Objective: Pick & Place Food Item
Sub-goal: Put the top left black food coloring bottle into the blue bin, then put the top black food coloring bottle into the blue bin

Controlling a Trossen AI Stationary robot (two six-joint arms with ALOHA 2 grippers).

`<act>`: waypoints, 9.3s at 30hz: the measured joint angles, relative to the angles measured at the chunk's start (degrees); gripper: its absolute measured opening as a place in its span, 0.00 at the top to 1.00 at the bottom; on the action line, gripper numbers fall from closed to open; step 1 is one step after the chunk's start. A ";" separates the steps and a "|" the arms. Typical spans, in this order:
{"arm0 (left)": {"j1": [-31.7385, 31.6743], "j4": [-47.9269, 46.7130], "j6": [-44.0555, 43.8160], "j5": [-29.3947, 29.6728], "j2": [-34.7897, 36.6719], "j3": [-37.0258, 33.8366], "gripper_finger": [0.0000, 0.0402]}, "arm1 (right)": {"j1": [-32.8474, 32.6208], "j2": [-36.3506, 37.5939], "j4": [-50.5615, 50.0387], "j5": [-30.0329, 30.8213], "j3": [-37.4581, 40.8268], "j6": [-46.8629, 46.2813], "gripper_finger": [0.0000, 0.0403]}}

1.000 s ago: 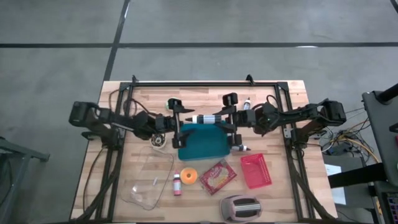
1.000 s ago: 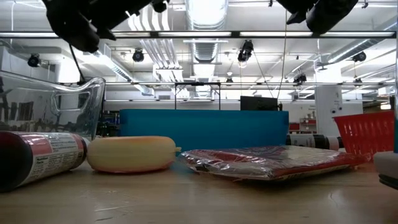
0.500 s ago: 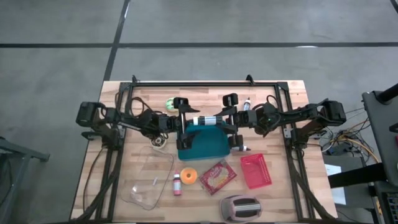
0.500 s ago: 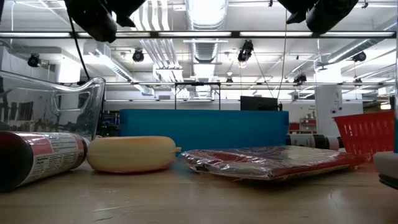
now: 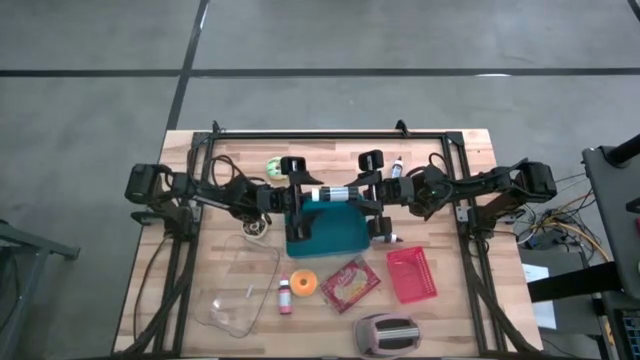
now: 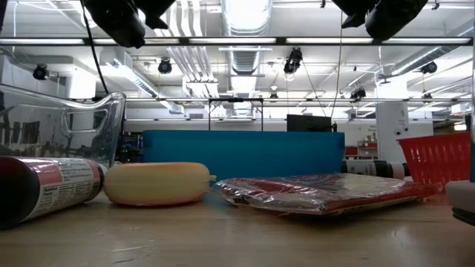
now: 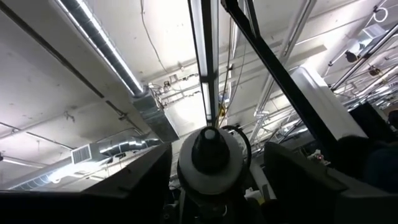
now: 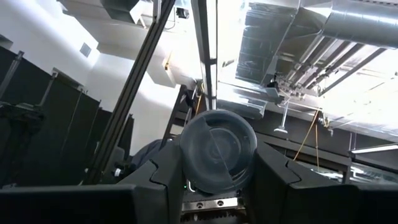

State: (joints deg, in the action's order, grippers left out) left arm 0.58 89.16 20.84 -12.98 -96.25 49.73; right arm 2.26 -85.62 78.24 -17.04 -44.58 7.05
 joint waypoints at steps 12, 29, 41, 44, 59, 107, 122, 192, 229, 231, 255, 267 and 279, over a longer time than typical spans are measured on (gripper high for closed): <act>-0.24 0.39 1.38 -1.61 0.05 0.18 0.72 | -0.04 0.02 0.11 -1.03 0.04 -0.24 0.70; -0.46 0.03 2.34 -1.67 0.05 0.21 0.72 | 0.05 0.02 -0.17 -2.32 0.04 -0.73 0.70; -0.59 -0.08 2.36 -1.95 0.05 0.10 0.72 | 0.12 0.26 -2.23 -2.42 0.00 -0.40 0.70; -0.63 -0.28 2.34 -2.27 0.08 0.10 0.72 | 0.20 0.28 -2.49 -2.51 -0.02 -0.40 0.69; -1.55 -13.96 2.64 -0.10 5.04 -0.36 0.72 | 0.52 6.79 -24.60 0.72 -0.20 -0.19 0.24; -6.54 -93.32 -9.97 13.70 16.94 -0.34 0.72 | 0.51 30.49 -91.54 26.38 -0.88 -3.48 0.37; -6.51 -90.26 -12.41 9.57 8.06 -0.34 0.72 | 0.50 30.45 -95.39 27.91 -0.27 -4.96 0.38; -7.43 -76.12 -17.70 6.33 5.23 -9.68 0.52 | 0.51 30.38 -92.52 27.45 3.23 -4.74 0.38; -8.94 -54.50 -8.63 9.59 34.55 -22.76 0.51 | 0.52 30.36 -74.05 27.08 6.51 0.60 0.38; -9.36 -53.17 -8.89 9.59 36.42 -24.01 0.51 | 0.52 30.36 -72.03 27.08 6.98 0.96 0.38; -9.79 -51.87 -10.40 9.64 39.20 -26.92 0.51 | 0.37 30.34 -62.87 27.19 13.11 -2.00 0.38; -9.77 -50.99 -15.12 9.52 39.17 -26.99 0.51 | 0.39 30.34 -61.28 27.21 13.57 -1.24 0.38; -9.86 -50.14 -13.43 9.35 39.54 -27.60 0.51 | 0.39 30.34 -58.73 27.48 13.59 0.92 0.38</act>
State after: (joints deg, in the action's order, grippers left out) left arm -9.28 39.03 7.40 -3.63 -56.71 22.13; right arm 2.66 -55.29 19.51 10.44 -30.98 7.97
